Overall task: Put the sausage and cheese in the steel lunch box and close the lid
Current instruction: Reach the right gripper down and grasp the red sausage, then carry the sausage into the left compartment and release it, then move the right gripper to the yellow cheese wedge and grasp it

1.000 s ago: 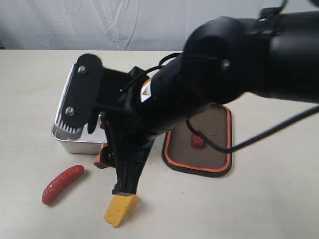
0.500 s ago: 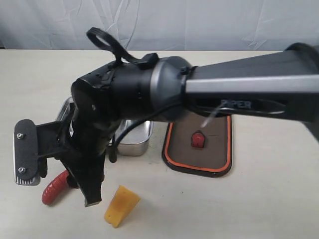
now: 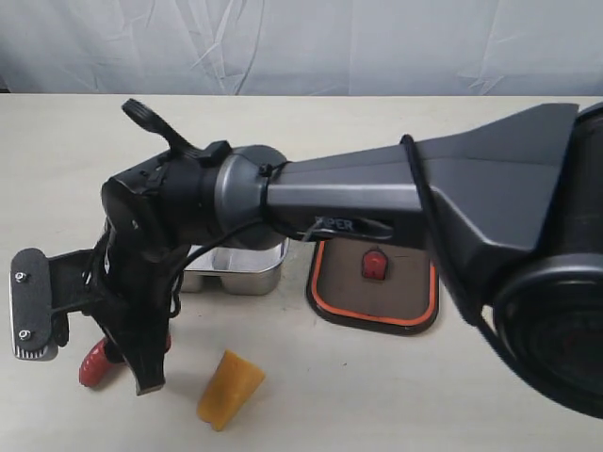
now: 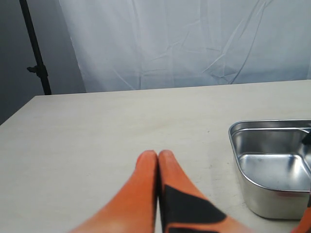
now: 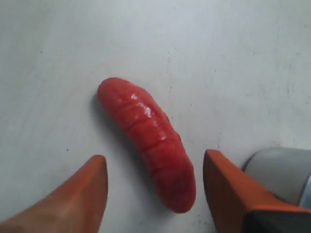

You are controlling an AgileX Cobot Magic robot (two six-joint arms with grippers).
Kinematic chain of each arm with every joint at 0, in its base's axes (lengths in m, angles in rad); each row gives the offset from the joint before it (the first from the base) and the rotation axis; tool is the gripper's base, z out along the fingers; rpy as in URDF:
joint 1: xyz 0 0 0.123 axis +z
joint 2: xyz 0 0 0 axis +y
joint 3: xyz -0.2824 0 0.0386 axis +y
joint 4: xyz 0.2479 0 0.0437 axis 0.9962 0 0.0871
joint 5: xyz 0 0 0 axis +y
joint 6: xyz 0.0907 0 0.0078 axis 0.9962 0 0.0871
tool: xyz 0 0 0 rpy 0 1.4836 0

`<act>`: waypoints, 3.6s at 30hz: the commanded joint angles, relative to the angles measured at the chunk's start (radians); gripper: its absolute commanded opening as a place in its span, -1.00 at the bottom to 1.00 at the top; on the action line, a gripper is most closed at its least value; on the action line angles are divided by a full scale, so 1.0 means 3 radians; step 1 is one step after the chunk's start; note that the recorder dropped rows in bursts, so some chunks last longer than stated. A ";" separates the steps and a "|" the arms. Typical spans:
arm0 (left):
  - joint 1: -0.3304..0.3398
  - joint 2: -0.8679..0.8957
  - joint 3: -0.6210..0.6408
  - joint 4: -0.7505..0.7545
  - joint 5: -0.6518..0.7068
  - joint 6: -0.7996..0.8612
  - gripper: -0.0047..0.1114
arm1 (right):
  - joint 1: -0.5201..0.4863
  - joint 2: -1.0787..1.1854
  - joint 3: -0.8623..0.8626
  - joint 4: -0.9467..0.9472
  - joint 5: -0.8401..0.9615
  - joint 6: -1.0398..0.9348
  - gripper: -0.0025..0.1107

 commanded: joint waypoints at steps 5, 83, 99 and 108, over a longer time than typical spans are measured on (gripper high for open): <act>0.0022 -0.0019 0.0016 0.0006 -0.0022 0.0001 -0.92 | 0.0002 0.0258 -0.0243 0.0171 -0.0032 -0.0053 0.05; 0.0022 -0.0019 0.0016 -0.0008 -0.0030 0.0001 -0.92 | -0.0242 -0.0864 -0.0503 0.0111 0.1800 0.3665 0.07; 0.0022 -0.0019 0.0016 -0.0007 -0.0030 0.0001 -0.92 | 0.0279 -0.0870 0.1010 -0.0960 0.0540 0.7771 0.07; 0.0022 -0.0019 0.0016 -0.0007 -0.0030 0.0001 -0.92 | 0.0336 -0.0870 0.1164 -0.1372 0.0470 0.8408 0.07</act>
